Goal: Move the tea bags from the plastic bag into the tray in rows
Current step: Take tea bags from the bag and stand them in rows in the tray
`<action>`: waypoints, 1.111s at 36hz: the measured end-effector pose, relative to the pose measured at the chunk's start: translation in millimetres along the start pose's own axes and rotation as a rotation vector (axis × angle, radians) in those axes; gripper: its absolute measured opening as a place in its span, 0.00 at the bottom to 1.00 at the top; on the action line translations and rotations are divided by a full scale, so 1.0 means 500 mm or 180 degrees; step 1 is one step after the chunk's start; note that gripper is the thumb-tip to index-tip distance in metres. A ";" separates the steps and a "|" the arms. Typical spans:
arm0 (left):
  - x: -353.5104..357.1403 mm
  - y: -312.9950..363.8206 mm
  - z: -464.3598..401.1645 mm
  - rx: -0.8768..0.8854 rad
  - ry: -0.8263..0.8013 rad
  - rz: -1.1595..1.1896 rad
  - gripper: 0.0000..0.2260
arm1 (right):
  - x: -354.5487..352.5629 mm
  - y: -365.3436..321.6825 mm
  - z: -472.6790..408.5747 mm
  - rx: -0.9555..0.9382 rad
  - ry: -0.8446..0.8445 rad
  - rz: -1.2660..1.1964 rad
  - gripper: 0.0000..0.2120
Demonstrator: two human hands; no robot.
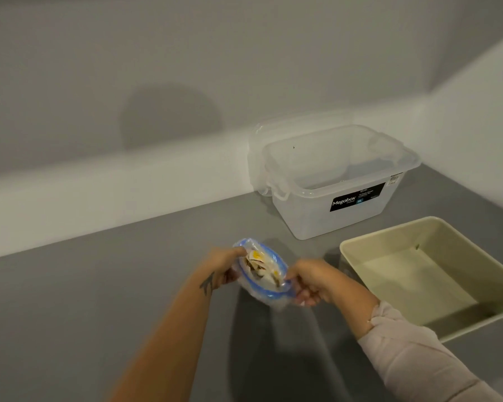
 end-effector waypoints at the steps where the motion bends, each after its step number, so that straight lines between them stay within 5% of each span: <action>1: 0.001 0.004 -0.010 0.0210 0.0048 -0.0140 0.05 | 0.005 0.005 0.006 0.0040 -0.0229 0.0297 0.08; 5: 0.023 0.035 -0.008 0.0873 -0.0147 -0.0621 0.24 | 0.035 0.015 0.006 0.0087 -0.0868 0.0928 0.09; 13: 0.070 0.055 0.003 0.1481 -0.0676 -0.1346 0.27 | 0.042 0.007 0.015 0.0189 -0.0851 0.1709 0.20; 18: 0.036 0.055 0.021 0.1257 -0.0378 -0.1800 0.30 | -0.016 -0.035 0.050 -0.0010 -0.0233 0.1686 0.14; 24: 0.014 0.007 0.054 0.0941 0.0163 -0.2203 0.26 | -0.041 -0.082 0.021 -0.1600 0.2018 0.1680 0.08; 28: 0.018 -0.026 0.077 0.1245 0.0416 -0.2254 0.13 | -0.014 -0.086 -0.004 -0.1755 0.1621 0.2066 0.22; 33: 0.013 -0.023 0.087 0.1352 0.0226 -0.2457 0.12 | -0.005 -0.093 -0.018 -0.1342 0.1587 0.2071 0.15; 36: 0.005 -0.021 0.081 0.1325 0.0252 -0.2167 0.12 | -0.009 -0.092 -0.021 -0.1207 0.1614 0.2002 0.14; 40: 0.007 -0.023 0.062 0.1155 0.0321 -0.0888 0.11 | -0.012 -0.076 -0.029 -0.1170 0.1554 0.1629 0.09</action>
Point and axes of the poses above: each hand's wrist, its own z-axis away from the middle knuckle, its own x-axis out of the palm, y = z × x, the point moved 1 cm from there along -z, towards the middle knuckle, and after that the axes turned 13 degrees about x, right-handed, at the moved point
